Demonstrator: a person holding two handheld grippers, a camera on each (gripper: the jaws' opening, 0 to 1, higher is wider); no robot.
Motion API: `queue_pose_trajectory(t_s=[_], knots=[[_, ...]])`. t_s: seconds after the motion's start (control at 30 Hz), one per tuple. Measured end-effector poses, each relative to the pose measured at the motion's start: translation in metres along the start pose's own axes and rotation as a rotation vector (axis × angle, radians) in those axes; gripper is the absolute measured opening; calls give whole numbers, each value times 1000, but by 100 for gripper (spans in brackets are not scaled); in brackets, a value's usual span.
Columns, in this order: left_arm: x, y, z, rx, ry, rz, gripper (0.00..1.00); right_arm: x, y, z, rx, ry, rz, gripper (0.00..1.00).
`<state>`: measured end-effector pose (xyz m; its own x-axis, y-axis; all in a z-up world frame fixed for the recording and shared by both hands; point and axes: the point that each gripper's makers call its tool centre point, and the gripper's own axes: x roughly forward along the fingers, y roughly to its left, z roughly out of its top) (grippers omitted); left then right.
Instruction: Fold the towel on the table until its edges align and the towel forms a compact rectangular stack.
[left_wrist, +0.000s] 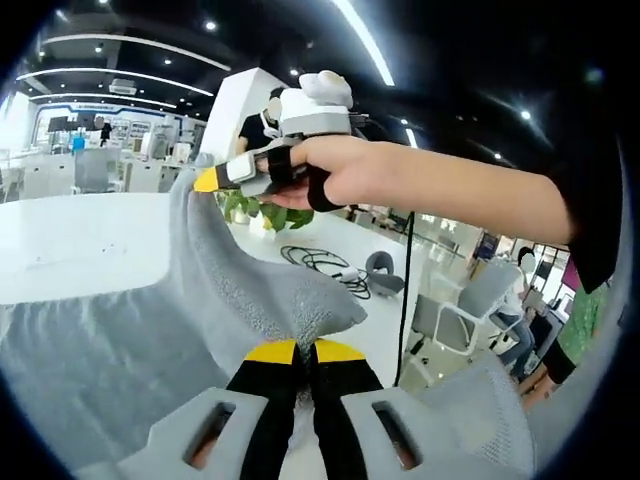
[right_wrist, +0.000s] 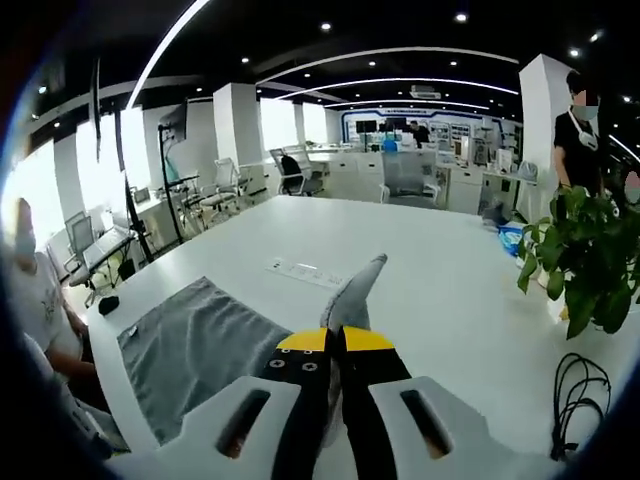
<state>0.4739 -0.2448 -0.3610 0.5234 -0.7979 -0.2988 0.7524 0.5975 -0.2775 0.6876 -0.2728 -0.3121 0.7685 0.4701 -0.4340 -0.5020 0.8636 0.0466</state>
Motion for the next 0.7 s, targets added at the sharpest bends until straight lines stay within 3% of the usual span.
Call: queue_pose_trajectory(t_s=[0.7], knots=[[-71,58,8,-6,-39,141,3,30,71,26,-14,-28,72,0]])
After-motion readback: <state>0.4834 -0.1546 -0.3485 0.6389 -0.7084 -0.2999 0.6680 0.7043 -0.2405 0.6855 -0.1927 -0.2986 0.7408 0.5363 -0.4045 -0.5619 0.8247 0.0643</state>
